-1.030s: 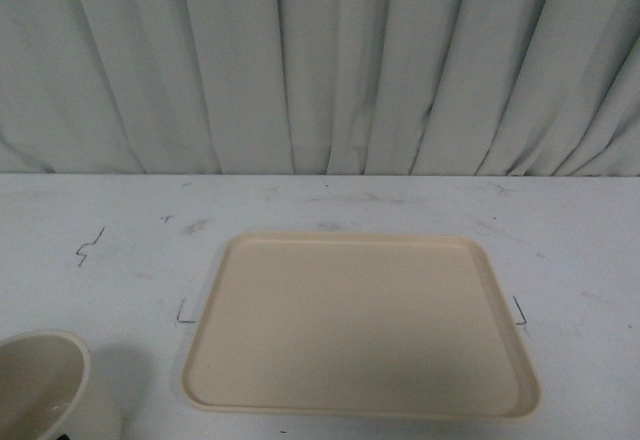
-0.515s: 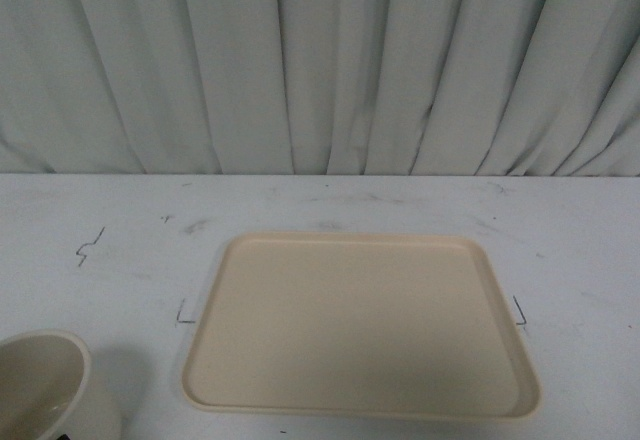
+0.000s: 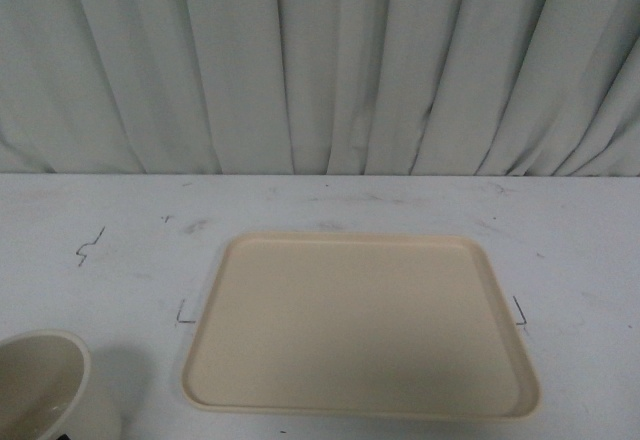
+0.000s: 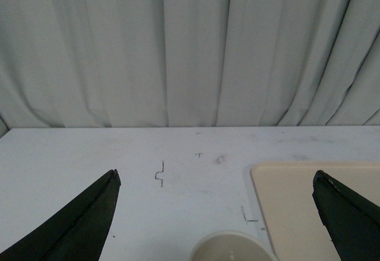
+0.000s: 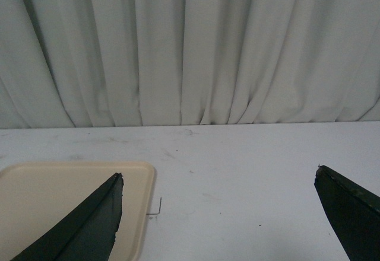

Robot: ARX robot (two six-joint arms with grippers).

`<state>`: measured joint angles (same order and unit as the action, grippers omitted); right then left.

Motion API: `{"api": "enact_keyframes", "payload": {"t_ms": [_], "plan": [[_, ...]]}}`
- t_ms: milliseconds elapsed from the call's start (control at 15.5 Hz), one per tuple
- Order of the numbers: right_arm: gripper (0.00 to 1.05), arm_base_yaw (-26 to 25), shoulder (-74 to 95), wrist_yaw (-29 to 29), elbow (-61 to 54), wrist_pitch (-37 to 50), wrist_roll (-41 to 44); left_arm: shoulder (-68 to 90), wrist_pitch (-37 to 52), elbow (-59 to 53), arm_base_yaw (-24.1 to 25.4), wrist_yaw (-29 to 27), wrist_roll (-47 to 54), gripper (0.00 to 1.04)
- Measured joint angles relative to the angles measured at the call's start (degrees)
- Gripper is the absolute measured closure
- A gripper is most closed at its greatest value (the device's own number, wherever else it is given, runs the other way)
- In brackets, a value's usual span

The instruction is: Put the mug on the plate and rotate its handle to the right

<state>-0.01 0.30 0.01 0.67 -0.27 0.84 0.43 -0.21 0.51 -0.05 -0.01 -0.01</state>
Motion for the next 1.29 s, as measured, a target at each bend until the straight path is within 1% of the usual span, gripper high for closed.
{"api": "enact_keyframes", "payload": {"t_ms": [64, 129, 193, 258, 386, 451, 579, 901, 1159, 1288], "plan": [[0.06, 0.00, 0.00, 0.00, 0.00, -0.04, 0.00, 3.30, -10.27, 3.45, -0.72, -1.57, -1.51, 0.07], [0.06, 0.00, 0.00, -0.09, 0.00, 0.00, -0.02, 14.08, -20.85, 10.12, -1.27, -0.81, -2.32, 0.07], [0.06, 0.00, 0.00, -0.04, 0.00, 0.07, -0.02, 19.39, -25.51, 13.97, -1.33, 0.31, -2.27, 0.07], [0.06, 0.00, 0.00, -0.02, 0.00, 0.00, -0.02, 23.74, -26.99, 16.66, -1.51, 0.94, -1.36, 0.07], [0.06, 0.00, 0.00, -0.02, 0.00, 0.04, -0.02, 33.86, -28.41, 21.75, 0.42, 2.78, -1.05, 0.07], [0.06, 0.00, 0.00, -0.02, 0.00, 0.04, -0.02, 39.54, -27.50, 23.15, 2.01, 4.44, -1.16, 0.07], [0.06, 0.00, 0.00, -0.02, 0.00, 0.04, -0.02, 49.64, -25.11, 24.48, 4.66, 5.97, -1.36, 0.07], [0.06, 0.00, 0.00, -0.02, 0.00, 0.02, -0.02, 68.17, -14.12, 27.04, 7.50, 6.73, -0.90, 0.07], [0.06, 0.00, 0.00, -0.02, 0.00, 0.02, -0.02, 79.14, -8.35, 28.79, 6.67, 5.92, 0.24, 0.07], [0.06, 0.00, 0.00, -0.02, 0.00, 0.04, -0.02, 84.46, -4.46, 28.96, 5.90, 3.82, 0.74, 0.07]]}}
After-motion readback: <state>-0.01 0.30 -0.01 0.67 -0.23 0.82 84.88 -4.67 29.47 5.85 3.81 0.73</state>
